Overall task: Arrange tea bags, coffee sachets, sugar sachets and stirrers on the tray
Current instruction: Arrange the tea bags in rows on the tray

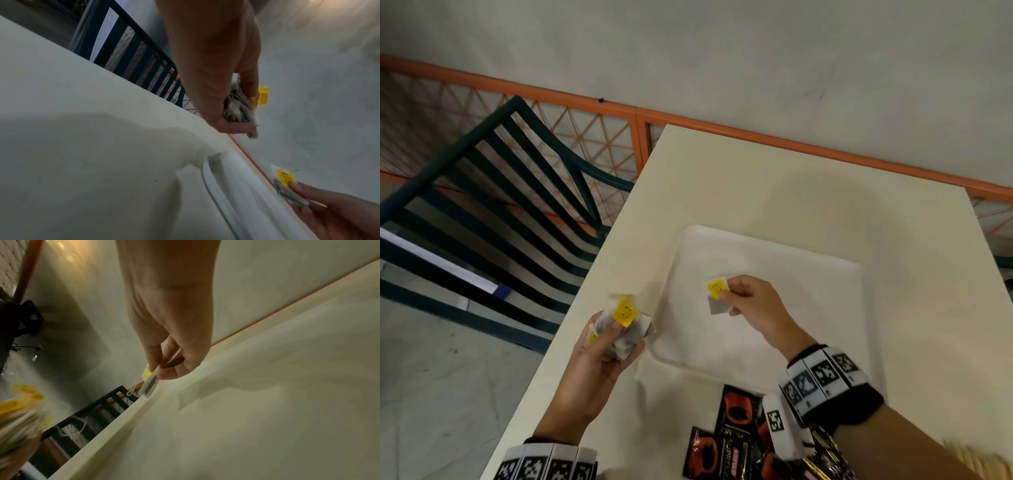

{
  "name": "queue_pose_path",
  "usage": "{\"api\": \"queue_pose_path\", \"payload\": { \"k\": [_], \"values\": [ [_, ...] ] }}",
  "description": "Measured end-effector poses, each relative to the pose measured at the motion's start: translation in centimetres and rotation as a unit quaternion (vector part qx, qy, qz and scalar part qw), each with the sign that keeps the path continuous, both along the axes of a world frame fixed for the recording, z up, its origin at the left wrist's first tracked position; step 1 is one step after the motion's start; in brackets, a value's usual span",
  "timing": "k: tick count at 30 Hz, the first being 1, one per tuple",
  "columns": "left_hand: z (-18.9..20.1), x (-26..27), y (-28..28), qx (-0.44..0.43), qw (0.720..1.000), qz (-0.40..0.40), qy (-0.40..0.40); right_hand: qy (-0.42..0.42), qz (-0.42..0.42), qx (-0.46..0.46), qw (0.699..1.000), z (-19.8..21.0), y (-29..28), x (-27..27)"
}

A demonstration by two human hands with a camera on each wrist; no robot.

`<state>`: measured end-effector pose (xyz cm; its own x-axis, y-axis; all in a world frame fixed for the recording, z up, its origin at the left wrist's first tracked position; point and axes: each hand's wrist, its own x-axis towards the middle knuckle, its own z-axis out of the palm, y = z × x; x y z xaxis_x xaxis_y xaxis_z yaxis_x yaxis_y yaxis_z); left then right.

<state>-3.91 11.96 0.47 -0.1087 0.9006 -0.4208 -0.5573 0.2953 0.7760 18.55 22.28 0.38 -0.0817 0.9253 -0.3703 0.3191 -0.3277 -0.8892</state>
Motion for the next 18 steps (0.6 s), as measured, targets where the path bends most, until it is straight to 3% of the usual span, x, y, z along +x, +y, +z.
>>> {"api": "queue_pose_path", "payload": {
  "k": [3,4,6,8,10,14,18],
  "values": [
    [-0.4,-0.8,1.0,-0.014,1.000,-0.007,0.012,0.049,-0.051,-0.027,0.997,-0.6,3.4,-1.7],
    [-0.5,-1.0,1.3,-0.018,1.000,-0.006,0.010,0.031,-0.050,-0.039,0.998,-0.8,4.2,-2.1],
    [-0.7,-1.0,1.9,-0.026,1.000,-0.006,0.004,-0.118,0.004,-0.021,0.993,-1.2,5.2,-2.3],
    [-0.7,-0.9,2.4,-0.029,0.999,-0.010,-0.010,-0.245,0.065,0.066,0.965,-1.6,4.8,-2.0],
    [-0.8,-0.6,2.8,-0.032,0.999,-0.015,-0.014,-0.303,0.146,0.163,0.927,-2.1,3.7,-1.8],
    [-1.1,-0.2,3.5,-0.031,0.999,-0.026,-0.007,-0.339,0.287,0.268,0.855,-3.7,2.1,-2.1],
    [-1.1,0.1,4.2,-0.023,0.999,-0.042,0.000,-0.374,0.325,0.269,0.826,-4.7,2.8,-3.3]
  ]
}}
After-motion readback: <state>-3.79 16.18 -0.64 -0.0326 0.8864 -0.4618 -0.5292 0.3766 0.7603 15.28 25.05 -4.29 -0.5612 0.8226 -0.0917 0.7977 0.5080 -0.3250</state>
